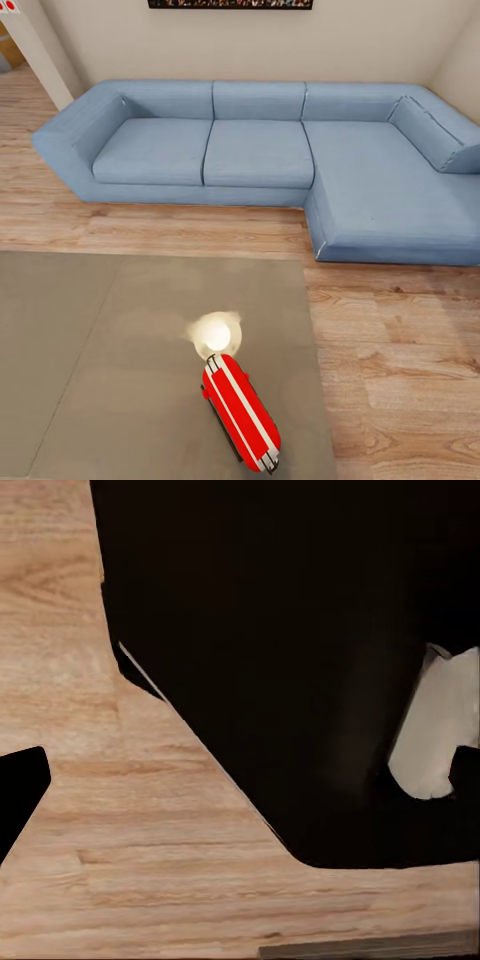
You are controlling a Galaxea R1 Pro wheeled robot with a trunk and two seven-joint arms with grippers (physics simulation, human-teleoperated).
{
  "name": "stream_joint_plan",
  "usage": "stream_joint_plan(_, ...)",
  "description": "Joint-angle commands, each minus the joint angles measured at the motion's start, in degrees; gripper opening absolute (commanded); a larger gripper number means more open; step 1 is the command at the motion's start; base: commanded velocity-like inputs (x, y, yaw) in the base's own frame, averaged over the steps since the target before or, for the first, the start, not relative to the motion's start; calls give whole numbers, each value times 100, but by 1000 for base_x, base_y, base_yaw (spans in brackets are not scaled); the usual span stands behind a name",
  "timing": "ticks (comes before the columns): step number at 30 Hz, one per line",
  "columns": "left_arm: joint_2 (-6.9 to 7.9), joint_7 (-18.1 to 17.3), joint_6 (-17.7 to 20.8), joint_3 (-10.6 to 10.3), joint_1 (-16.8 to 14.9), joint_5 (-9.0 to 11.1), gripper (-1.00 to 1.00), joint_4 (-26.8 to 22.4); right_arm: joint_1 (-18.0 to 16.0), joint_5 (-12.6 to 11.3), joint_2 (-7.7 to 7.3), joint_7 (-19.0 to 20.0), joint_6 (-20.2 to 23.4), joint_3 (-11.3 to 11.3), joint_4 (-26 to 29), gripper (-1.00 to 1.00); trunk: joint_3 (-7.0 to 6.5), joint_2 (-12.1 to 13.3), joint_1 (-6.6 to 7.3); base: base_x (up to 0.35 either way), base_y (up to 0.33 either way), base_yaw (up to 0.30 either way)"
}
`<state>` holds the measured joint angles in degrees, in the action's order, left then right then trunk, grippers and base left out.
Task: Turn on the radio receiver that's on the table in the living room.
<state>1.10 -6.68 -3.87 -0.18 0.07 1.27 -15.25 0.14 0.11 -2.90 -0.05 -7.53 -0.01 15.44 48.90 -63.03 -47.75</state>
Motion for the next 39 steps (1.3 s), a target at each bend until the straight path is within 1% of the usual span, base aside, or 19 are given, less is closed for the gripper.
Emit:
stream_joint_plan(1,36,-198,73,6,2,1,100,-259,1,-10,-122,10,76,-2,228,100,1,0,0,0,0,0)
stream_joint_plan(3,77,-388,227,14,2,4,100,-536,2,-22,-234,18,183,-12,429,100,1,0,0,0,0,0)
stream_joint_plan(5,169,-765,767,49,2,33,100,-1282,3,-40,-385,26,529,-31,942,100,1,0,0,0,0,0)
stream_joint_plan(6,192,-856,938,64,2,50,100,-1514,3,-43,-408,27,644,-35,1106,100,1,0,0,0,0,0)
stream_joint_plan(9,255,-1254,1879,168,2,212,100,-2803,4,-51,-508,30,1393,-95,2108,100,1,0,0,0,0,0)
stream_joint_plan(10,261,-1311,2071,187,2,248,100,-3055,4,-52,-528,31,1570,-119,2332,100,1,0,0,0,0,0)
stream_joint_plan(11,268,-1396,2445,218,2,319,100,-3529,4,-53,-566,31,1945,-183,2788,100,1,0,0,0,0,0)
stream_joint_plan(12,270,-1426,2625,231,2,350,100,-3749,4,-55,-584,31,2139,-223,3020,100,1,0,0,0,0,0)
stream_joint_plan(13,270,-1469,2967,252,2,396,100,-4147,4,-57,-611,31,2524,-316,3483,100,1,0,0,0,0,0)
stream_joint_plan(15,268,-1497,3280,260,2,426,100,-4496,2,-54,-628,31,2894,-426,3957,100,1,0,0,0,0,0)
stream_joint_plan(18,249,-1531,3977,270,2,466,100,-5478,-3,-7,-651,32,3916,-733,5379,100,1,0,0,0,0,0)
stream_joint_plan(20,241,-1534,4188,271,2,473,100,-5922,-4,4,-658,32,4386,-817,6055,100,1,0,0,0,0,0)
stream_joint_plan(24,235,-1528,4454,266,2,474,100,-6440,-5,16,-709,33,5112,-899,7043,100,1,0,0,0,0,0)
stream_joint_plan(28,248,-1503,4510,265,2,461,100,-6597,-107,22,-839,39,5459,-911,7361,100,1,0,0,0,0,0)
stream_joint_plan(31,256,-1446,4504,264,-16,421,100,-6620,-608,13,-888,121,5968,-872,7444,100,1,0,0,0,0,0)
stream_joint_plan(32,257,-1424,4503,264,-19,415,100,-6619,-687,11,-891,150,6043,-856,7450,100,1,0,0,0,0,0)
stream_joint_plan(33,258,-1298,4509,264,-29,392,100,-6605,-918,9,-898,273,6232,-757,7461,100,1,0,0,0,0,0)
stream_joint_plan(36,258,-986,4529,264,-36,371,100,-6586,-1217,9,-891,534,6465,-501,7474,100,1,0,0,0,0,0)
stream_joint_plan(39,262,-620,4539,264,-40,352,100,-6546,-1592,13,-855,846,6753,-130,7480,100,1,0,0,0,0,0)
